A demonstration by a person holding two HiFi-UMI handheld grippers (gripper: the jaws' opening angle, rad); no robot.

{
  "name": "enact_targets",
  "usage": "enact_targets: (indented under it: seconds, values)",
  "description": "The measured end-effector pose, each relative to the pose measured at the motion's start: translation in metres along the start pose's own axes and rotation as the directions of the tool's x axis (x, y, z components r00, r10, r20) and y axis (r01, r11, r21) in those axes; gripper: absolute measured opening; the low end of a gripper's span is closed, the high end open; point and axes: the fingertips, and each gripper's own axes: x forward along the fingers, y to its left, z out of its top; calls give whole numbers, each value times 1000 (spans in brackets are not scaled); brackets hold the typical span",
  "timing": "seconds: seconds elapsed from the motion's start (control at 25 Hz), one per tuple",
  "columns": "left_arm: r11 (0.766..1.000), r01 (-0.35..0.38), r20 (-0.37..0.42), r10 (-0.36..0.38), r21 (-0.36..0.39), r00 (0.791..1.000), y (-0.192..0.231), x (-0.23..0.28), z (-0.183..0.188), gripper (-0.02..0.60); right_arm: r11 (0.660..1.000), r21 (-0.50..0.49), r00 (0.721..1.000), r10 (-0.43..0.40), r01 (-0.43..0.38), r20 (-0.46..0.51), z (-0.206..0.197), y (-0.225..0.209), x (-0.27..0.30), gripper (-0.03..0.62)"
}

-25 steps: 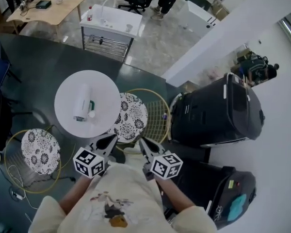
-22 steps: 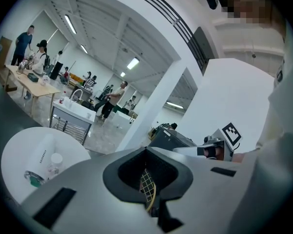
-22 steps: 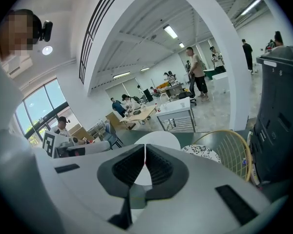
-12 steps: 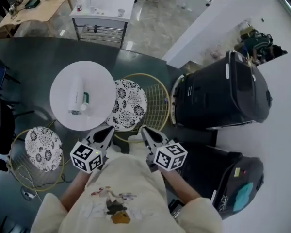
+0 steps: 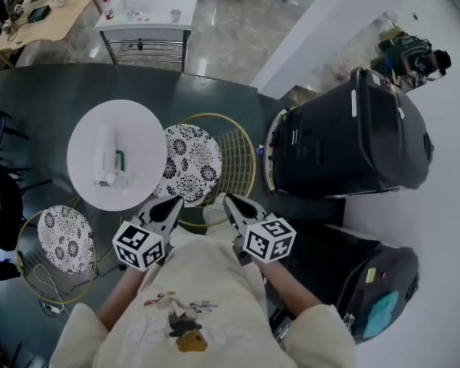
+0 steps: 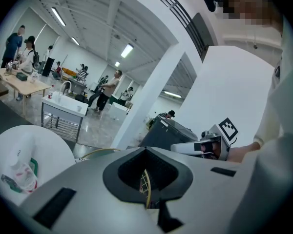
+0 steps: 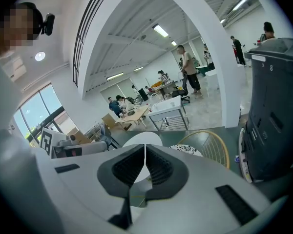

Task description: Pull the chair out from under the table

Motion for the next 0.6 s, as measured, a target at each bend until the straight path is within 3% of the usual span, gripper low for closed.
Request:
enact_targets:
  seconds: [0.36, 0.6]
  values:
    - [1000, -8, -45, 8, -1, 999, -4, 74, 3, -3, 997, 49, 997, -56, 58, -56, 1, -95, 5, 14]
    - [1000, -20, -144, 18, -10, 989, 0, 114, -30, -3, 991, 79, 987, -96, 107, -130, -25, -147, 13, 26]
